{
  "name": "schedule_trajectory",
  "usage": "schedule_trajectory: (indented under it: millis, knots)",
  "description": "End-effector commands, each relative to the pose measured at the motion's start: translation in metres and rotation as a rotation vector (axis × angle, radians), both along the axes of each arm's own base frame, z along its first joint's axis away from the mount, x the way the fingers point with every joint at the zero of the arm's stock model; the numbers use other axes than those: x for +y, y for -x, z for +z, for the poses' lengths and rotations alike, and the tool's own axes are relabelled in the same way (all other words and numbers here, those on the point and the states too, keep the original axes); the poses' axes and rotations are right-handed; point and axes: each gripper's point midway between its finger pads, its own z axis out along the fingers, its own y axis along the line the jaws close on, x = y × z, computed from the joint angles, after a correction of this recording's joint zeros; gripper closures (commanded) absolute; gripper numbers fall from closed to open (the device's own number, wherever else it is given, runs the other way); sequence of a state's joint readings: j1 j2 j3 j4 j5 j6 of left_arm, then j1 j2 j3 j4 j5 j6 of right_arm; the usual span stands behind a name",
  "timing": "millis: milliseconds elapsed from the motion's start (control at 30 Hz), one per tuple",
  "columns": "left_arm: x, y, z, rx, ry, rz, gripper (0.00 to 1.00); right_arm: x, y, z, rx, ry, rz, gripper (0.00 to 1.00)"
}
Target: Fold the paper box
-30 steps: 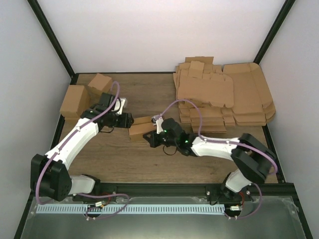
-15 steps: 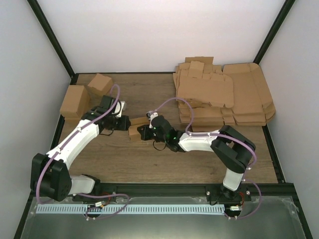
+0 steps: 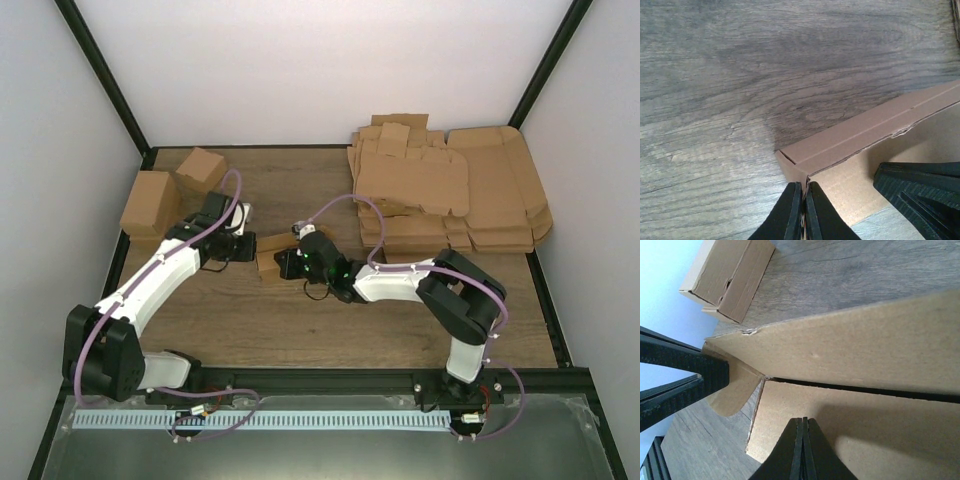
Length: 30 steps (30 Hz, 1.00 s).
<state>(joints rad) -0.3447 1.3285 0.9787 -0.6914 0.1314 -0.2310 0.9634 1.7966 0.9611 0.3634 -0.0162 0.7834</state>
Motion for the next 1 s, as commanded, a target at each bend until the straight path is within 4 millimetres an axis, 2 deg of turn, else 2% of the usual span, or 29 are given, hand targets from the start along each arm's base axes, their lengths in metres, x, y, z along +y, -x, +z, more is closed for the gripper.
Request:
schedule_trajectory:
  millis: [0,167,533,667,967]
  knots:
    - [-0.002,0.002,0.001,0.016,0.026,-0.001,0.96,-0.002,-0.002,-0.021,0.034,0.066,-0.029,0.99]
    - [-0.01,0.004,0.007,0.024,0.08,0.002,0.96,-0.002,-0.003,-0.022,0.029,0.07,-0.032,0.99]
    - [-0.007,0.01,-0.02,0.077,0.174,0.19,0.96,-0.003,-0.004,-0.02,0.022,0.068,-0.044,0.99]
    - [0.005,0.01,-0.021,0.062,0.186,0.313,0.96,-0.004,-0.004,-0.02,0.023,0.069,-0.047,0.99]
    - [0.004,0.017,-0.028,0.096,0.247,0.416,0.96,-0.006,-0.005,-0.02,0.022,0.07,-0.056,0.99]
